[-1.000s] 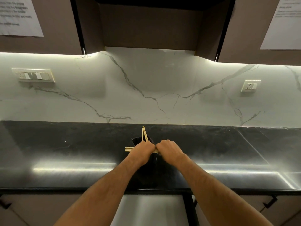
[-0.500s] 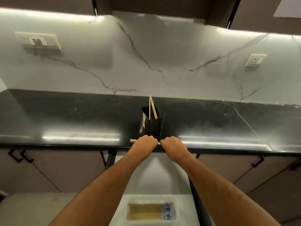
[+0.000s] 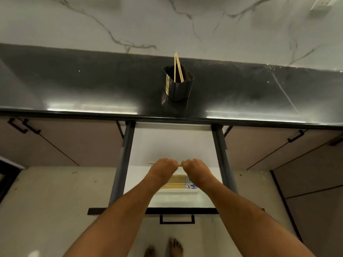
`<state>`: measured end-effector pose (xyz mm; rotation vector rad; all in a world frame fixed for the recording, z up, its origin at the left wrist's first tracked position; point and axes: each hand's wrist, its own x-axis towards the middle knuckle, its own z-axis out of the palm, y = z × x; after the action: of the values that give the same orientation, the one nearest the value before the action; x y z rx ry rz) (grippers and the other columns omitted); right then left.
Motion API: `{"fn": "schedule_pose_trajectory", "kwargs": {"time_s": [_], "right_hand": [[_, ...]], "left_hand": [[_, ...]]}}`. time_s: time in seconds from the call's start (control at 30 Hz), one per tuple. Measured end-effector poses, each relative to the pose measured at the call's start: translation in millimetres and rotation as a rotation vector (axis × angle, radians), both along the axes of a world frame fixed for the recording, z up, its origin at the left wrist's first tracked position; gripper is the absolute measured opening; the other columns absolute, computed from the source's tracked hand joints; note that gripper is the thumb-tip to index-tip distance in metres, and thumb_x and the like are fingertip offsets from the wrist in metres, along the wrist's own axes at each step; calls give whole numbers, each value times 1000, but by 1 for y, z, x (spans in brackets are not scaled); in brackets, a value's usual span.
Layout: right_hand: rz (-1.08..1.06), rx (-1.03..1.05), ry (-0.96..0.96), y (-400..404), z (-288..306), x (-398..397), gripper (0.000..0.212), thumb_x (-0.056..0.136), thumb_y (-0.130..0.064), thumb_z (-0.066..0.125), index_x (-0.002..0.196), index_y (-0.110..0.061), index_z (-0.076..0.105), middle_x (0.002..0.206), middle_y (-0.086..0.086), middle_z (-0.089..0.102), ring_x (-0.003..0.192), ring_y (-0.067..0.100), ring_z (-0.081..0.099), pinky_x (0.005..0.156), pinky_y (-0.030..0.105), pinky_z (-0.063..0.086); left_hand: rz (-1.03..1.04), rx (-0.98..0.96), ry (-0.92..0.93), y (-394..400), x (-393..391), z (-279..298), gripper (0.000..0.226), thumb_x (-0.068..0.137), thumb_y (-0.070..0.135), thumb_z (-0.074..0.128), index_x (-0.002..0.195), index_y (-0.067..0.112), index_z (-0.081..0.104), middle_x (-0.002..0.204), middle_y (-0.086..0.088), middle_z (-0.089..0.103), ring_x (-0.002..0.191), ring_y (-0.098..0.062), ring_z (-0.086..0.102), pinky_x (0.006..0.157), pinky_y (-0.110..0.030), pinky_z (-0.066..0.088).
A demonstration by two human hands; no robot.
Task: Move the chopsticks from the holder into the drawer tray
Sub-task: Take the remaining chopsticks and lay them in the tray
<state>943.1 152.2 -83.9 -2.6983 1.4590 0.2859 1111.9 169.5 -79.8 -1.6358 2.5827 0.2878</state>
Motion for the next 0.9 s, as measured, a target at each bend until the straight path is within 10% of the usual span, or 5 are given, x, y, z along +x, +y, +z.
{"fn": "schedule_pose_trajectory", "kwargs": {"time_s": [0.9], "right_hand": [[-9, 179, 50, 0, -112, -11, 17, 89, -2, 57, 102, -8, 66, 99, 12, 69, 87, 32, 67, 73, 43, 56]], "left_hand": [[176, 153, -10, 12, -5, -116, 30, 86, -3, 65, 111, 12, 67, 107, -8, 70, 94, -24, 67, 81, -33, 54]]}}
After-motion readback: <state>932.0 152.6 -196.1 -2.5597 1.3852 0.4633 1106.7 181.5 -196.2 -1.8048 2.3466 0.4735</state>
